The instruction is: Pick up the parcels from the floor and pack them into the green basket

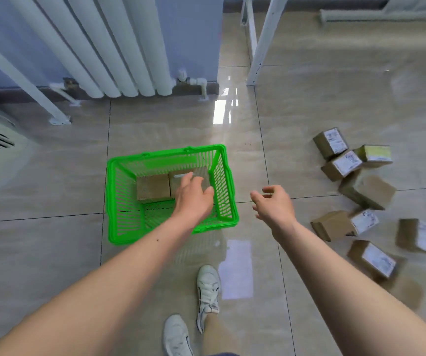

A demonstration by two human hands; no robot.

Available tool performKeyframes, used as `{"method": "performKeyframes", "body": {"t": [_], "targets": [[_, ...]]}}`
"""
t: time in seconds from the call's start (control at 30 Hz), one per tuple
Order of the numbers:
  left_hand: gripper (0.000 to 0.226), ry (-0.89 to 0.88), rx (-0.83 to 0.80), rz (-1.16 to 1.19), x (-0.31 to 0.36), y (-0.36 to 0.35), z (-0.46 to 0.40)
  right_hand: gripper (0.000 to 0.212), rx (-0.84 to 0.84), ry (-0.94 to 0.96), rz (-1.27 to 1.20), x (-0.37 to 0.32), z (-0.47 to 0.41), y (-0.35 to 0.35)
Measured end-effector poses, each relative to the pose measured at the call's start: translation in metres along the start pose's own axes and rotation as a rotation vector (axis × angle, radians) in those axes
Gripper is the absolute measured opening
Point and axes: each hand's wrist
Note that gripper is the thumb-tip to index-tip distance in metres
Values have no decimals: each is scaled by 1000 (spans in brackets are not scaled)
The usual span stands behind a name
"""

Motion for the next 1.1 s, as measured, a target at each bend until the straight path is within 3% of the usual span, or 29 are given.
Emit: {"method": "performKeyframes", "body": {"t": [0.27,0.6,0.87,1.1], "targets": [[47,-123,-136,-46,105,-48,93,41,85,-95,-157,55,64,121],[50,-138,-219,-71,204,-186,149,47,118,-144,-229,163,48,268],[51,-153,-271,-60,273,-291,155,41,163,-170,-216,226,-3,372],[52,-177,-319,-98,327,-359,104,48,198,-217,-223,253,-68,430]]}}
Point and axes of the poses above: each hand's wrist, its own z-axis away from the middle knuckle, its own y-axis out of the back of the hand, x = y × z, and after that the axes turned 14 degrees about z, right-handed
